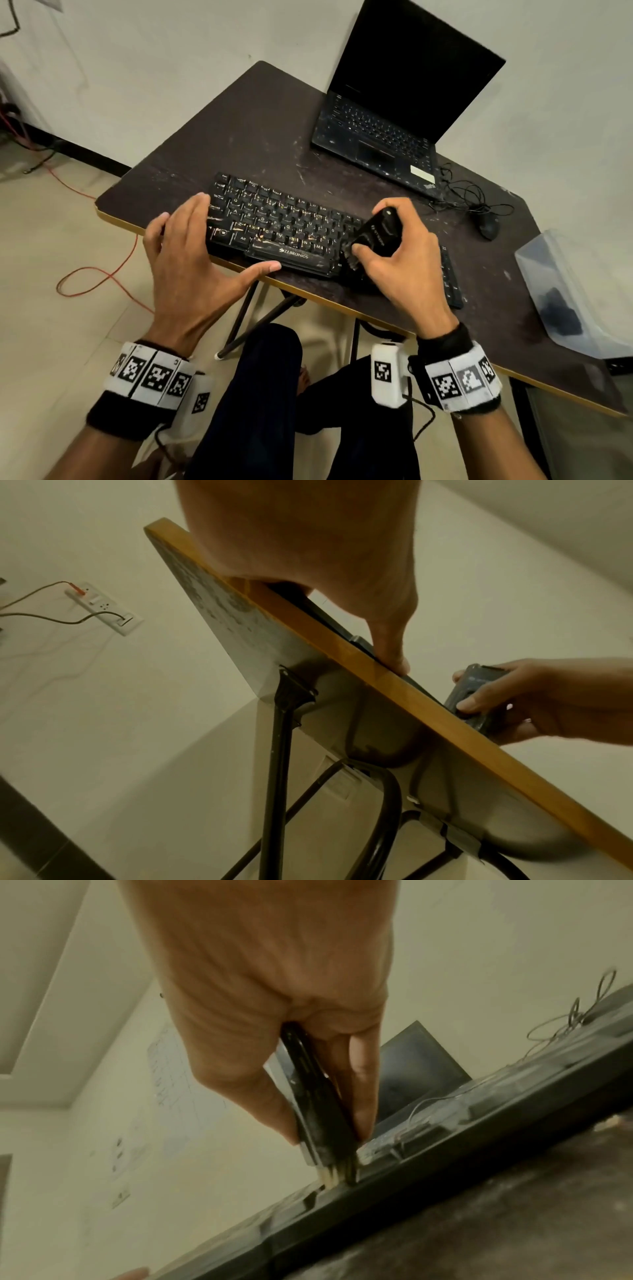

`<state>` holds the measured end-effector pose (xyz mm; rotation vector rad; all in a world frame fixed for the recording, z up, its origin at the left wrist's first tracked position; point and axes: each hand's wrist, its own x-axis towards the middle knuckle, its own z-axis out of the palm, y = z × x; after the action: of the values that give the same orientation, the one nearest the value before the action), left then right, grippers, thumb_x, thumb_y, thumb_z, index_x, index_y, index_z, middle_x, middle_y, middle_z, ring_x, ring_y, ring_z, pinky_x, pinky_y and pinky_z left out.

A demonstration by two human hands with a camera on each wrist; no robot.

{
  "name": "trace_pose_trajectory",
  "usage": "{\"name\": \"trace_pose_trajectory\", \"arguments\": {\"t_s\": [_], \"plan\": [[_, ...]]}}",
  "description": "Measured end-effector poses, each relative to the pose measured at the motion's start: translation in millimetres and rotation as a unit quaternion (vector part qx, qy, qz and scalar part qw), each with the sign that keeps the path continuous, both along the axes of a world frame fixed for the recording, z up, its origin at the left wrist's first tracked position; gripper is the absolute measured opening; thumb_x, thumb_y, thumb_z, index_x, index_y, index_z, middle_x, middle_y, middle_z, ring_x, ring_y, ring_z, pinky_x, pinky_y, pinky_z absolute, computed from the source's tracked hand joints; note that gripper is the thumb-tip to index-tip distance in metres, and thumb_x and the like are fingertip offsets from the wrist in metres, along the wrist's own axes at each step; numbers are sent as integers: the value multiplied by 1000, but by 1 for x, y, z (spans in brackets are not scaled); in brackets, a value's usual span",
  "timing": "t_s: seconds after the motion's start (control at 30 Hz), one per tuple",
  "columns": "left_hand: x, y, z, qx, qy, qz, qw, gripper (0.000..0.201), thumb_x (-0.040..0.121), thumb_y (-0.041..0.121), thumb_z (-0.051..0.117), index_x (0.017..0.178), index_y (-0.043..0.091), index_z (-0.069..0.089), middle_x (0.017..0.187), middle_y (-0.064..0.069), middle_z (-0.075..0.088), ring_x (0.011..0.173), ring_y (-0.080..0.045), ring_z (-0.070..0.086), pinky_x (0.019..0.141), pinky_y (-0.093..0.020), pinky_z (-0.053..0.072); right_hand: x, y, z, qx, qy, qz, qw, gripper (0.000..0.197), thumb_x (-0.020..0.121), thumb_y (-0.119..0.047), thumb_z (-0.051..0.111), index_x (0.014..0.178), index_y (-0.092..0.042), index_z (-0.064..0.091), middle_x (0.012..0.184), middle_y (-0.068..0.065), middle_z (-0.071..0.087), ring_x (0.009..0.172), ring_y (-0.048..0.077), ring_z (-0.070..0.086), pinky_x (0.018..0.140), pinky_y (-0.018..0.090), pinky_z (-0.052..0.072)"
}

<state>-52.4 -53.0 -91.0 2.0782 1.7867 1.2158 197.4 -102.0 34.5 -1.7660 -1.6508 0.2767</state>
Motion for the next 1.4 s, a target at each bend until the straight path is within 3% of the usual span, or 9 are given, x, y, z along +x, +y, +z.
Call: {"name": "trace_pose_trajectory", "arguments": {"t_s": [0.13,0.27,0.4,0.6,0.73,0.83,0.97,1.17,1.4], "plan": [[1,-1,-1,11,-6,2,1000,129,68,99,53,152,2,41,155,-15,47,145,-27,43,123,-51,23,-9,-10,-1,-25,6,61,998,49,80,-12,87,112,-30,56,89,-13,70,82,11,72,76,38,60],[3,-1,2,-2,-6,4,1000,129,68,101,49,155,6,39,153,-14,48,146,-28,42,125,-52,19,0,-5,2,-7,-11,13,1000,49,79,-14,87,112,-30,56,85,-12,69,79,9,71,73,40,60],[3,-1,2,-1,11,16,1000,124,70,101,48,151,7,45,152,-14,48,145,-28,42,127,-50,15,-8,-9,3,-27,-51,79,995,50,79,-11,87,113,-30,56,82,-9,71,73,11,71,68,35,59],[4,-1,2,-1,-14,15,1000,122,69,98,52,151,8,45,153,-12,47,148,-26,39,128,-50,12,-13,-10,1,-17,-64,66,996,47,78,-13,85,113,-28,57,79,-11,70,71,10,70,66,27,58],[5,-2,1,-5,-17,14,1000,122,68,98,53,151,9,45,154,-10,48,149,-24,38,128,-51,11,-6,3,2,-3,-43,-4,999,46,77,-16,87,110,-28,58,83,-12,70,77,7,70,69,31,58],[5,-3,2,-7,-29,9,1000,122,68,98,53,151,9,46,154,-11,48,150,-25,38,128,-51,11,-14,1,1,-19,-46,23,998,46,76,-16,87,108,-29,57,81,-10,70,75,9,69,68,29,57],[6,-5,3,-14,-27,14,999,122,67,97,53,151,8,46,153,-11,50,150,-25,38,128,-51,10,-4,17,1,-27,-37,-30,998,46,77,-18,88,108,-31,57,85,-10,71,78,8,70,74,37,60],[12,-3,11,-27,-56,26,998,118,67,98,52,150,14,46,148,-8,54,147,-24,41,127,-48,12,-9,13,-6,-29,-40,-12,999,46,79,-18,86,108,-32,54,79,-12,70,74,5,69,65,19,53],[10,1,15,-37,-13,39,998,117,65,96,54,149,14,51,146,-13,53,142,-29,44,120,-49,23,-12,7,-2,-26,-79,14,996,45,79,-18,84,109,-31,53,77,-8,70,69,10,68,63,26,54]]}}
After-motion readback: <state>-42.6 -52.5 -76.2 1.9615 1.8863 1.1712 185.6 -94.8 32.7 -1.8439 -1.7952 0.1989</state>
